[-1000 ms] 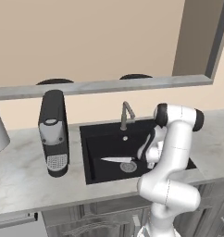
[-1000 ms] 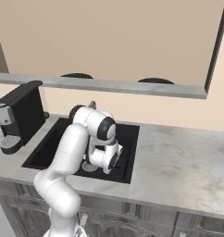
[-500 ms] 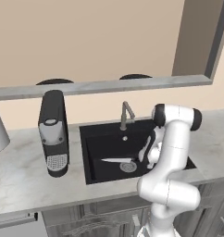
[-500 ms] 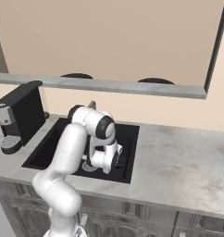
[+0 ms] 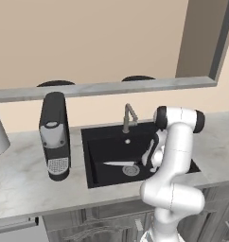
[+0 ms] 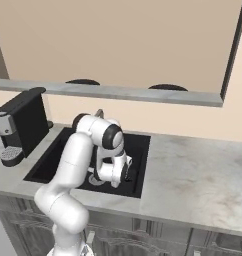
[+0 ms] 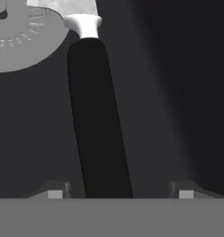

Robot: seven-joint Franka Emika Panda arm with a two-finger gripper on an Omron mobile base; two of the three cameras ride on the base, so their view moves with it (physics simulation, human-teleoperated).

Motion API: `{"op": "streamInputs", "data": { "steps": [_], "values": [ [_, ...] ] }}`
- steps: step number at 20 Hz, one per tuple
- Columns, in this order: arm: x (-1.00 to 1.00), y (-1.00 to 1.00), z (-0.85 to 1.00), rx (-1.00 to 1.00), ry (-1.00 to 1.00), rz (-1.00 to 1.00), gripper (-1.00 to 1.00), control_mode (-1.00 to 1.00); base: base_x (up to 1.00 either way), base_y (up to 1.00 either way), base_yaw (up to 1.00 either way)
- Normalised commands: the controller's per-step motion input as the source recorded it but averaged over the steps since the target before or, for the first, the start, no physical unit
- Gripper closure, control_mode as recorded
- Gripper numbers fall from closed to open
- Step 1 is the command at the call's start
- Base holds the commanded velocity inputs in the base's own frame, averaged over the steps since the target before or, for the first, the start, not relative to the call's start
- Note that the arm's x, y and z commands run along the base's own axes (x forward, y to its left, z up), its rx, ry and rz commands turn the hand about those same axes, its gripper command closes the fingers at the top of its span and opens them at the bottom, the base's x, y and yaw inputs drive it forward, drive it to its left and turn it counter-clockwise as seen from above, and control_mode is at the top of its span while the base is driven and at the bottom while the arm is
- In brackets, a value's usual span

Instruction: Move the cutting board and knife to the sink. Then move spray from the cabinet to the counter.

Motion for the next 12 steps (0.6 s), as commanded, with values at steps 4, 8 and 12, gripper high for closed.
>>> {"op": "streamInputs", "data": {
  "steps": [4,8,12],
  "values": [
    [-0.47,-0.03,0.58,0.03,-0.13,0.0,-1.0,-1.0,0.0,0.0,0.0],
    [-0.49,0.0,0.65,0.03,-0.12,0.0,-1.0,-1.0,0.0,0.0,0.0],
    [-0.51,0.0,0.68,0.01,-0.13,0.0,-1.0,-1.0,0.0,0.0,0.0]
  ]
}}
